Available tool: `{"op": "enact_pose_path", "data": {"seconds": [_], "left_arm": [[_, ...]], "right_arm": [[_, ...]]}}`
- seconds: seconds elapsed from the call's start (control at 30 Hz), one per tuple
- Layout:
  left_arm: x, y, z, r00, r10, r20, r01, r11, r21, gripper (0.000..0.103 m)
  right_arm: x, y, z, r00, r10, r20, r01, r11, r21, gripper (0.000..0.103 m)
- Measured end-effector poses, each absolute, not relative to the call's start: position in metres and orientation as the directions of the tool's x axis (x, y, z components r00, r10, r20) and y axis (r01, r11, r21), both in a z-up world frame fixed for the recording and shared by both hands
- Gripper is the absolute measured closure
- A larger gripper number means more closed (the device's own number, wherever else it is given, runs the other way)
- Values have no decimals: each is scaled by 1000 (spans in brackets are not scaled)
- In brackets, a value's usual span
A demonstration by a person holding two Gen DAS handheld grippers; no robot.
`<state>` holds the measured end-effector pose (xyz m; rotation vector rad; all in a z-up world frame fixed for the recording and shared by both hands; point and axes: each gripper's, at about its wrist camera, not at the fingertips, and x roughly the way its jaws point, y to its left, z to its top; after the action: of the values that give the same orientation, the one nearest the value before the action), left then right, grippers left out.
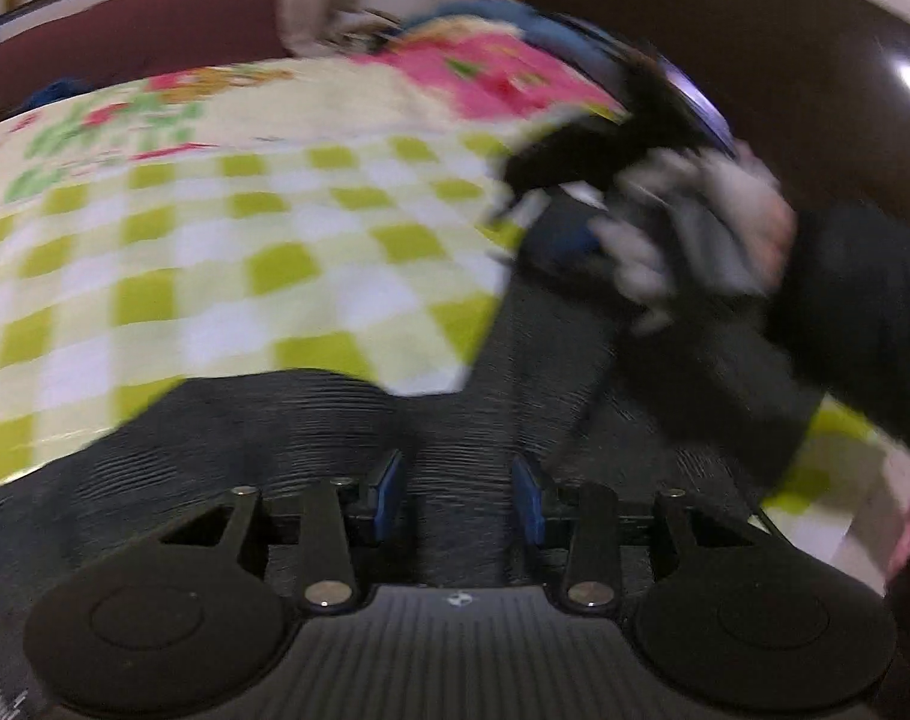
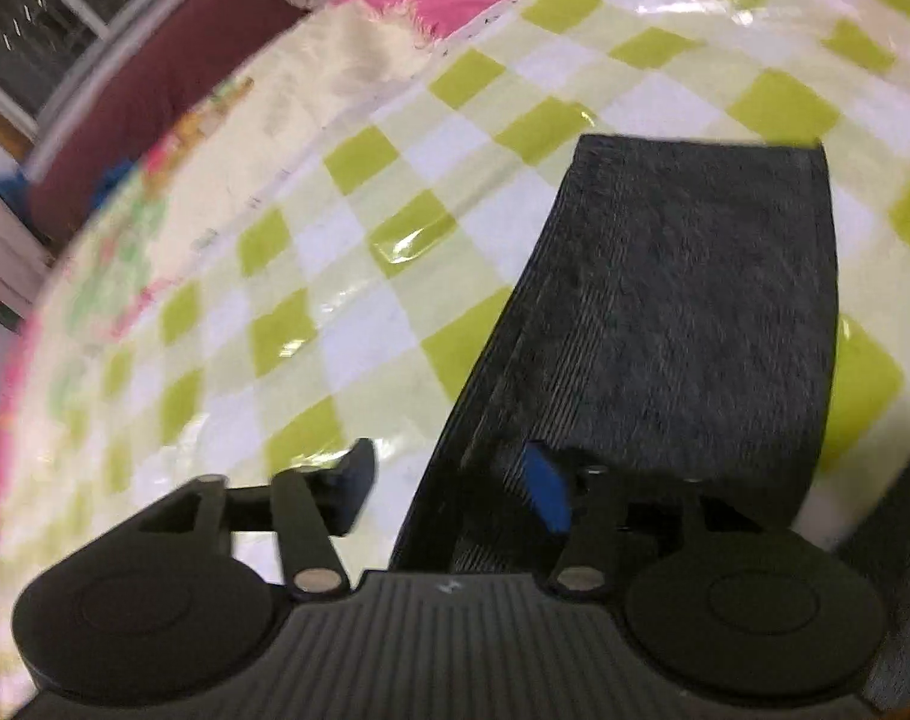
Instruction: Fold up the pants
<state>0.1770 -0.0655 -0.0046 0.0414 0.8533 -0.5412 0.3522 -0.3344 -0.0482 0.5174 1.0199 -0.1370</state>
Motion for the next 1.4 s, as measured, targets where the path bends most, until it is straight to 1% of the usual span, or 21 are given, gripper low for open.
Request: {"op": "enact_pose_path", "data": {"seconds": [0.07, 0.1, 0.13, 0.17, 0.2, 0.27, 0.33, 0.47, 0.53, 0.6, 0.7, 0.73, 0.8, 0.87, 0.93, 0.97, 1.03, 1.2, 1.23, 1.3, 1.4], "left_arm": [[181, -85, -16, 528, -385, -757, 482, 870, -106, 47], [183, -92, -21, 530, -360, -767, 484, 872, -75, 47], [183, -96, -25, 535, -338, -775, 485, 873, -46, 48], [180, -98, -28, 537, -324, -779, 486, 874, -29, 51], [180, -100, -29, 537, -320, -781, 488, 872, -22, 53], [177, -100, -28, 529, -330, -782, 499, 866, -28, 62], [176, -103, -25, 519, -340, -784, 512, 858, -33, 68], [161, -113, -8, 533, -392, -750, 555, 831, -39, 68], [152, -120, -4, 526, -419, -741, 586, 809, -42, 68], [143, -133, -8, 507, -414, -756, 612, 791, -22, 68], [138, -149, -26, 442, -383, -811, 636, 771, -18, 68], [136, -153, -30, 430, -372, -823, 641, 768, -13, 68], [133, -157, -34, 424, -351, -835, 647, 762, 8, 68], [130, -160, -33, 426, -337, -840, 649, 760, 24, 68], [131, -165, -32, 431, -326, -841, 651, 758, 39, 68], [131, -166, -31, 436, -322, -841, 651, 758, 47, 68], [131, -172, -31, 438, -319, -841, 653, 755, 54, 68], [127, -185, -35, 440, -309, -843, 677, 731, 85, 68], [129, -187, -35, 439, -310, -844, 680, 728, 87, 68], [131, -190, -32, 437, -313, -843, 683, 726, 83, 68], [131, -191, -23, 440, -345, -829, 687, 724, 64, 68]], "right_arm": [[367, -329, -57, 515, 39, -856, 332, 912, 242, 39], [372, -330, -62, 511, -19, -860, 346, 920, 185, 46], [374, -337, -65, 511, -39, -858, 360, 917, 173, 56], [372, -347, -65, 519, -22, -854, 371, 906, 202, 81], [367, -362, -64, 530, 27, -848, 386, 882, 270, 100], [351, -390, -59, 559, 108, -822, 392, 839, 377, 100], [323, -415, -44, 615, 161, -772, 367, 808, 461, 100], [239, -466, 2, 758, 237, -608, 285, 718, 635, 100], [190, -485, 19, 814, 201, -545, 255, 719, 647, 100], [145, -501, 13, 823, 156, -546, 276, 730, 625, 99], [102, -525, -39, 744, 92, -661, 431, 690, 582, 99], [90, -533, -61, 723, 104, -683, 477, 640, 603, 99], [73, -543, -84, 747, 139, -651, 482, 561, 673, 100], [69, -545, -85, 784, 136, -606, 455, 539, 709, 99], [72, -546, -80, 803, 99, -588, 448, 551, 704, 93], [76, -548, -80, 804, 81, -589, 454, 555, 697, 92], [80, -555, -84, 810, 85, -581, 456, 531, 714, 87], [93, -578, -96, 831, 109, -545, 461, 414, 785, 84], [96, -583, -100, 835, 114, -538, 465, 377, 801, 85], [96, -588, -98, 832, 106, -545, 480, 355, 802, 98], [83, -586, -72, 881, 77, -467, 399, 408, 821, 98]]}}
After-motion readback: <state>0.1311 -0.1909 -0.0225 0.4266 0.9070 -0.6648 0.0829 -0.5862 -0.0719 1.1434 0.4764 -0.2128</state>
